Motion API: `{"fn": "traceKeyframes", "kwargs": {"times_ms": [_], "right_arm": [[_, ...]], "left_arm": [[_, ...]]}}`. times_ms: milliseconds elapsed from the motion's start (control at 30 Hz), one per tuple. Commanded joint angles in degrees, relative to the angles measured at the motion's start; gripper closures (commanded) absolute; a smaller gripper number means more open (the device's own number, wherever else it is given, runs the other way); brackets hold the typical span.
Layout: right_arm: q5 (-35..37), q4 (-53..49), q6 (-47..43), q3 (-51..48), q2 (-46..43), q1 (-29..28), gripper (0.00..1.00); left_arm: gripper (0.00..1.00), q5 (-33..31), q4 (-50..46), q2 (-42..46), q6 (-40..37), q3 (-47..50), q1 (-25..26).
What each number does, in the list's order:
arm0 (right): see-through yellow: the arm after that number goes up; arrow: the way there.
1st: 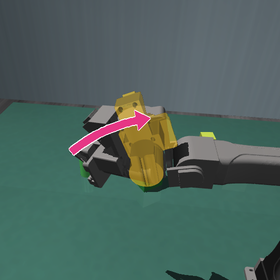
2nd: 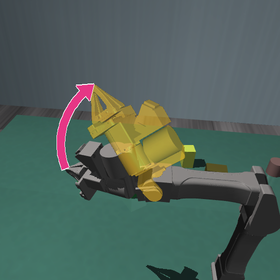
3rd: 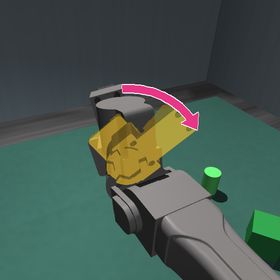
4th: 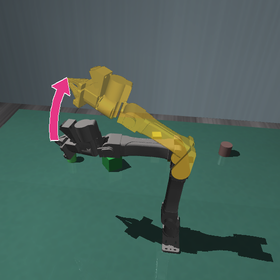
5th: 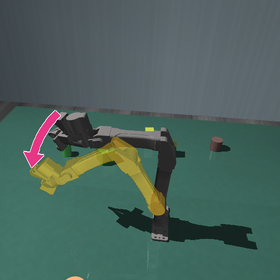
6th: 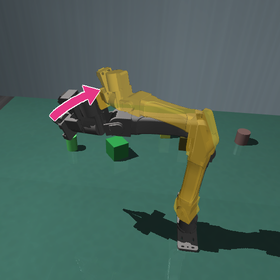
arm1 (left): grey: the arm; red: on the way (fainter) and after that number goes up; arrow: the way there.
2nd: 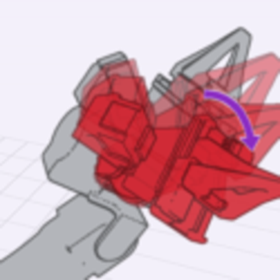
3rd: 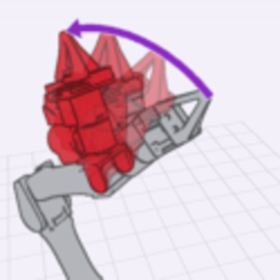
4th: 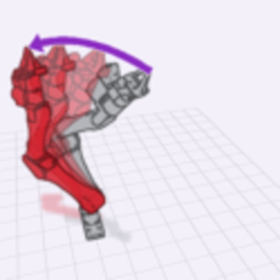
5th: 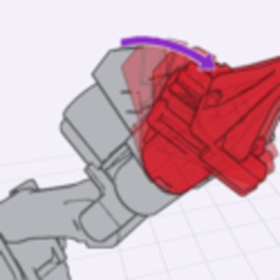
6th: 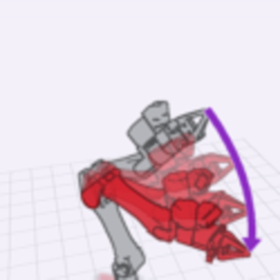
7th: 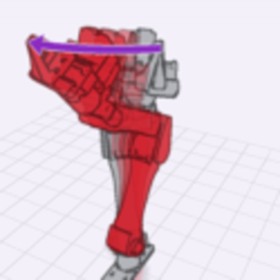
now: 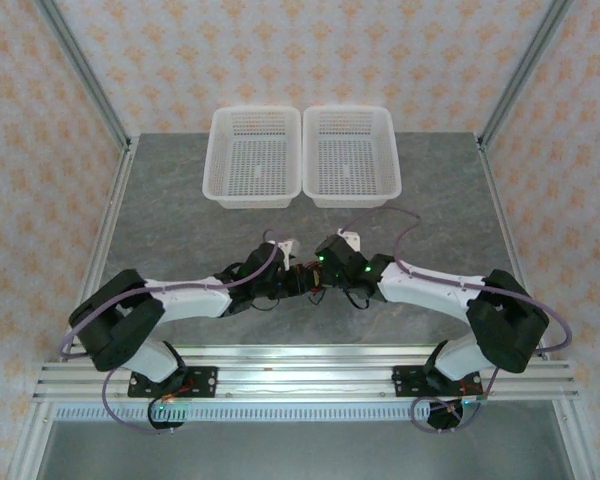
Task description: Untangle the cables
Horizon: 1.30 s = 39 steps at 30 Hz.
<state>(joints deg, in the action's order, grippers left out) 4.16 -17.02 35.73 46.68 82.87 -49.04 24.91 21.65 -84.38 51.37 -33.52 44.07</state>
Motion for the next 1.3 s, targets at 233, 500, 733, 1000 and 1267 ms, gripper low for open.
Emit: {"fn": "traceKeyframes", "kwargs": {"times_ms": [233,500,733,1000,1267], "right_arm": [[15.51,-9.85,-3.69,-2.0,-1.33,7.85,0.94],[4.64,-0.93,-5.56,-3.73,-1.17,7.99,0.8],[-6.57,6.21,-2.14,-6.17,-4.12,7.91,0.47],[-8.03,7.92,4.5,-6.12,-6.29,2.04,0.37],[-4.04,11.41,10.48,-7.18,-4.75,1.01,0.43]], "left_arm": [[1.0,-2.99,-16.5,17.85,-4.68,1.03,-4.31],[1.0,-1.41,-11.85,20.83,-1.64,3.95,-5.67],[1.0,-2.61,-2.72,19.78,4.35,7.09,-5.71],[1.0,-4.99,0.66,19.6,7.15,6.94,-5.67],[1.0,-5.15,5.53,20.42,10.73,8.37,-5.67]]}}
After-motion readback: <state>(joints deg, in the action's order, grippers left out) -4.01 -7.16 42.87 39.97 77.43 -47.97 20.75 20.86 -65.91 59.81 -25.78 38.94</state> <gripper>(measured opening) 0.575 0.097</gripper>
